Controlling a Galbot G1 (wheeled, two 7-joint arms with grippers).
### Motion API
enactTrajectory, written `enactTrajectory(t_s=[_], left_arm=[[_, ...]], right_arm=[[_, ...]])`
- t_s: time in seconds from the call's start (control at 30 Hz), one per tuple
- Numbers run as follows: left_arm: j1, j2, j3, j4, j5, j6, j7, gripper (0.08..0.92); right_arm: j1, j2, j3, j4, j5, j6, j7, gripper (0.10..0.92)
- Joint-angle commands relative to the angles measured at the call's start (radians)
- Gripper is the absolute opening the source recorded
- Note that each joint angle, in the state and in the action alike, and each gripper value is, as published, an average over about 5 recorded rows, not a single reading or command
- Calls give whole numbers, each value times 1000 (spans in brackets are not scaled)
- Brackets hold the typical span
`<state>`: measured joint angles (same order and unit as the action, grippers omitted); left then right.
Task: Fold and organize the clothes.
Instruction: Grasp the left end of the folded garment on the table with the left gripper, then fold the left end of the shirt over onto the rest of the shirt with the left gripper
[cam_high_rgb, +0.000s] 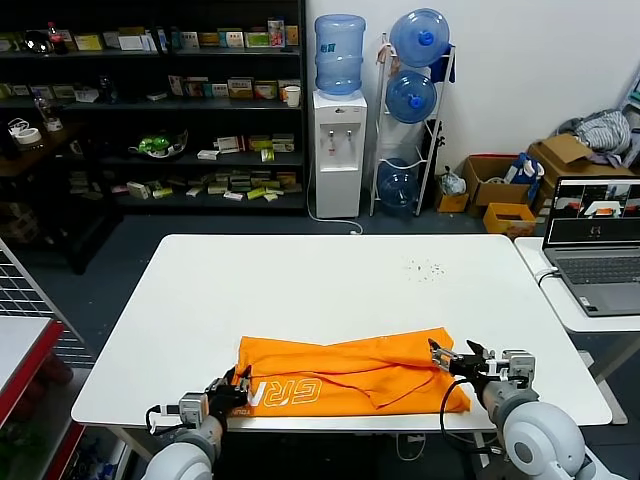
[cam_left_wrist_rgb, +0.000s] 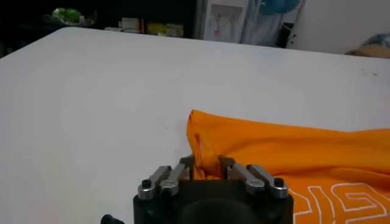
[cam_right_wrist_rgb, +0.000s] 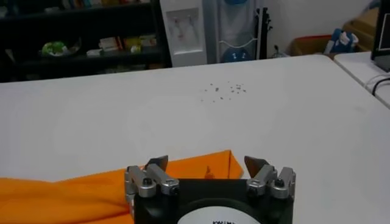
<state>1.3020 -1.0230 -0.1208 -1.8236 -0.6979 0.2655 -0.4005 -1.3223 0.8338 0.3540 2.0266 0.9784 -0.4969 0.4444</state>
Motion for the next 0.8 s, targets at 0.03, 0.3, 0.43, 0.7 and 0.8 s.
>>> enactTrajectory(t_s=[0.03, 0.3, 0.43, 0.7, 0.8], left_arm=[[6, -3, 3, -14, -3, -6, 2, 292], [17, 5, -20, -69, -2, -18, 10, 132], [26, 45, -83, -92, -9, -17, 19, 130], [117, 190, -343, -99, -73, -7, 45, 130], [189, 264, -440, -76, -93, -11, 64, 130]], right_arm=[[4, 4, 0, -4, -1, 2, 2, 823], [20, 14, -2, -16, -4, 10, -1, 823], [31, 23, -3, -23, -10, 18, -7, 823], [63, 34, -34, -35, -28, 32, -23, 823], [80, 35, -50, -42, -28, 37, -29, 823]])
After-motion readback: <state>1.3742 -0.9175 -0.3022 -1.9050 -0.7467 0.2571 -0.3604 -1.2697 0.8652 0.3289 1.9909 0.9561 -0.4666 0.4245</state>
